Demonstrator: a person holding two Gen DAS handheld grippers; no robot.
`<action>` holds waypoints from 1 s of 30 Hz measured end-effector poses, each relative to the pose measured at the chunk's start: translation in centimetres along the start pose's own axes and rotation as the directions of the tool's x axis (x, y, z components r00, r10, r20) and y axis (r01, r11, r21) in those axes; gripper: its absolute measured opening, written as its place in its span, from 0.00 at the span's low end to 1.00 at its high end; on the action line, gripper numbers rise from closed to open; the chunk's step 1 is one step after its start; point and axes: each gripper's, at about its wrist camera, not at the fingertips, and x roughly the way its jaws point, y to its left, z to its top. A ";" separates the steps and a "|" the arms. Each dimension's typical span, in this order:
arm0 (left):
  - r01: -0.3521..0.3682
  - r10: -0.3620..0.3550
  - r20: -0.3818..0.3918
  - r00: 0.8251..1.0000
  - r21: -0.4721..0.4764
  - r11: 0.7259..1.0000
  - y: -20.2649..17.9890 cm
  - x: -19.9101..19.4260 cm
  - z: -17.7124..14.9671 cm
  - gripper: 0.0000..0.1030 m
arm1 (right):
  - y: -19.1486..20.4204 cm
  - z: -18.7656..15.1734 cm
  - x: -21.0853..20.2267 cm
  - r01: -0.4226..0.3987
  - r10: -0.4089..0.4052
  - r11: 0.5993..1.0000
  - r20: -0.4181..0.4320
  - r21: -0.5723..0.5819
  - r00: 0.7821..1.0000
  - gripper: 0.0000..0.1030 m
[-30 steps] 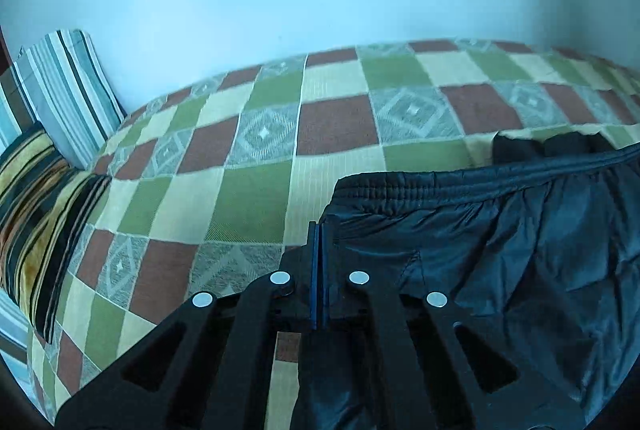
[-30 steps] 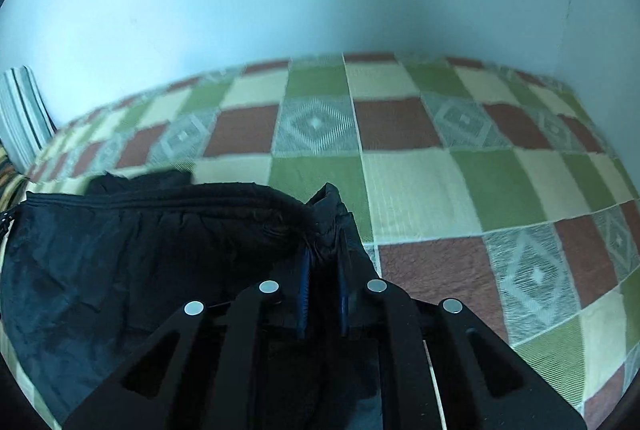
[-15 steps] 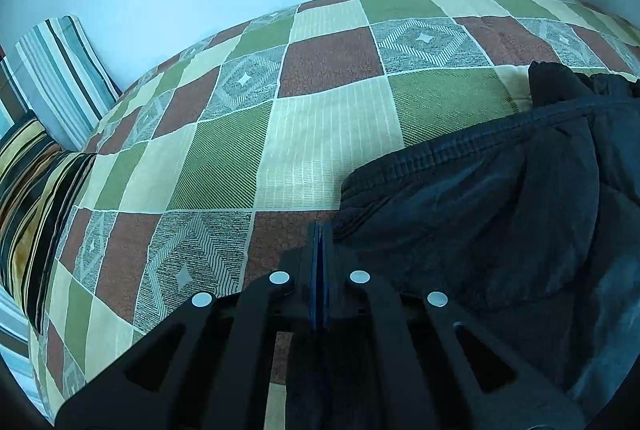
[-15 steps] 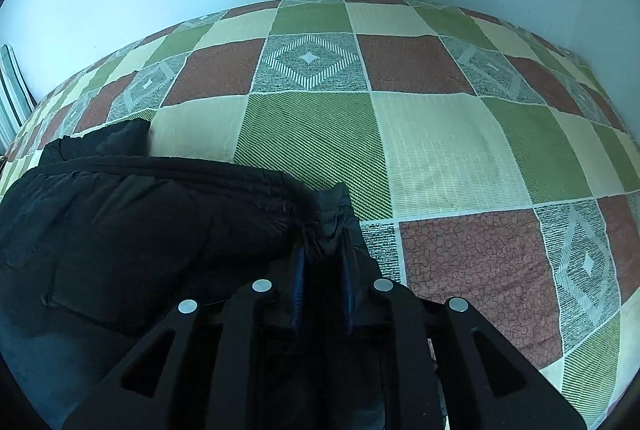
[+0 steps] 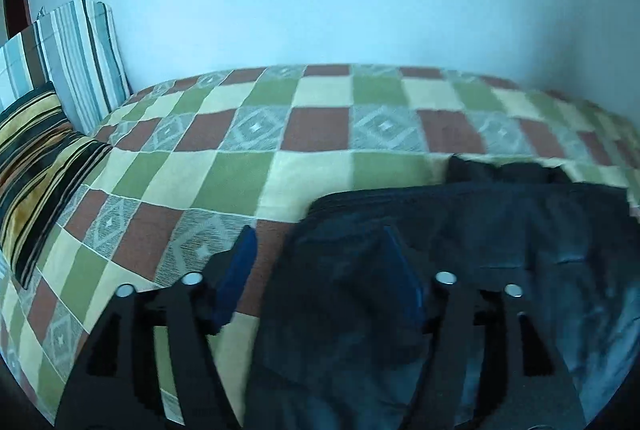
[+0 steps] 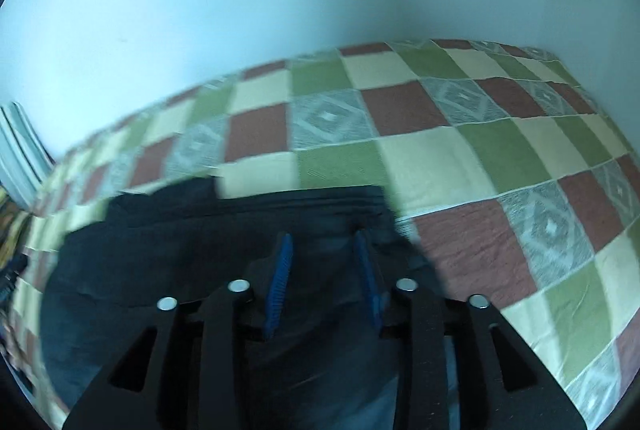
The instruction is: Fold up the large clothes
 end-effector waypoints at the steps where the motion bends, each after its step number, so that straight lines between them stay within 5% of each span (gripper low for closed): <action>1: 0.030 -0.030 0.021 0.999 -0.004 1.000 -1.3 -1.1 -0.2 0.80 | 0.8 -0.2 -0.4 -0.014 0.014 1.000 0.006 -0.005 1.000 0.45; 5: 0.091 -0.094 0.067 0.993 0.040 0.995 -6.2 -3.5 -1.7 0.92 | 6.1 -1.8 -0.6 -0.075 0.076 0.994 0.007 -0.084 0.997 0.55; 10: 0.033 -0.037 0.044 0.998 0.086 0.996 -10.3 -2.1 -3.9 0.92 | 9.2 -3.8 1.4 -0.036 0.036 0.992 -0.003 -0.117 0.999 0.55; 16: -0.001 0.002 -0.056 0.998 0.021 1.000 -10.3 2.2 -6.6 0.95 | 9.1 -6.4 5.7 0.028 -0.034 0.987 -0.040 -0.156 0.999 0.64; 30: -0.040 0.042 -0.067 0.997 0.031 0.999 -10.7 5.0 -8.9 0.98 | 9.6 -7.9 8.0 0.088 -0.087 0.981 0.010 -0.172 0.996 0.66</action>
